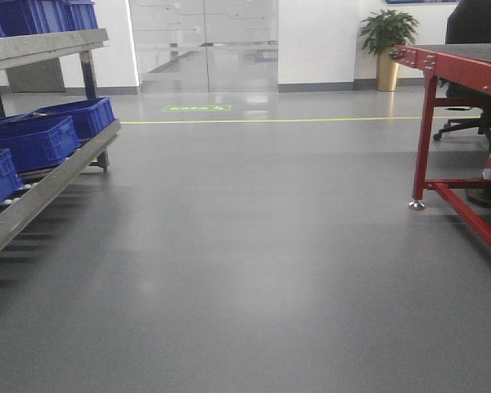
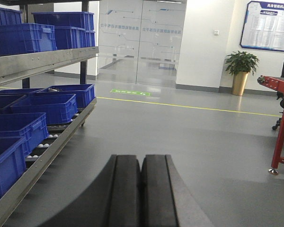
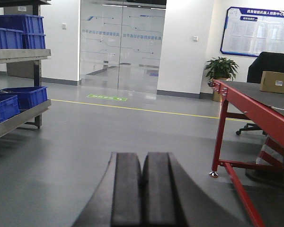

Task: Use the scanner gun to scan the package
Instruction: 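Drive the base forward along the aisle past the blue bins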

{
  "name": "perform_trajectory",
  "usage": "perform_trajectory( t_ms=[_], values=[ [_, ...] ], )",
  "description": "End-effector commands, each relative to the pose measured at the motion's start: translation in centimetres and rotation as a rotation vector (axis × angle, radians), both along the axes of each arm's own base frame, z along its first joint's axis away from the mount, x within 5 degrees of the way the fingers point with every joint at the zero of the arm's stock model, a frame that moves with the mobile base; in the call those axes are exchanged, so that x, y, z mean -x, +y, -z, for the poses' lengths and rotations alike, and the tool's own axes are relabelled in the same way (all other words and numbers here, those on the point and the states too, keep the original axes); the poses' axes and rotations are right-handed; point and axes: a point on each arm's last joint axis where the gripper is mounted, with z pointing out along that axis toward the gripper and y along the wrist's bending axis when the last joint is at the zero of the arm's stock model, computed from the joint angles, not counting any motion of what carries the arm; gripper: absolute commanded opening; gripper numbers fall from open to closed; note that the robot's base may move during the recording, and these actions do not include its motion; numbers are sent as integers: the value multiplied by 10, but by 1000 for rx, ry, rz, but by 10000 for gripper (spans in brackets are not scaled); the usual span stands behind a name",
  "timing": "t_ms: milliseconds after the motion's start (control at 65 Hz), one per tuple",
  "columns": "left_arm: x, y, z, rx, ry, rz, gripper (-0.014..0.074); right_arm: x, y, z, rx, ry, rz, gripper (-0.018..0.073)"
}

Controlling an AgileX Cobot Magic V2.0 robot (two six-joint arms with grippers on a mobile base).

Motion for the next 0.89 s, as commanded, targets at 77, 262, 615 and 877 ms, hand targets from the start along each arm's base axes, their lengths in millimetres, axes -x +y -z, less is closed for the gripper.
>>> perform_trajectory(
  t_ms=[77, 262, 615, 877],
  values=[
    [1, 0, -2, -2, -18, 6, -111, 0, 0, -2, 6, -24, 4, -162],
    [1, 0, -2, -2, -18, 6, -111, 0, 0, -2, 6, -24, 4, -162],
    [1, 0, -2, -2, -18, 6, -111, 0, 0, -2, 6, -24, 4, -162],
    [1, 0, -2, -2, -18, 6, -111, 0, 0, -2, 6, -24, 4, -162]
  ],
)
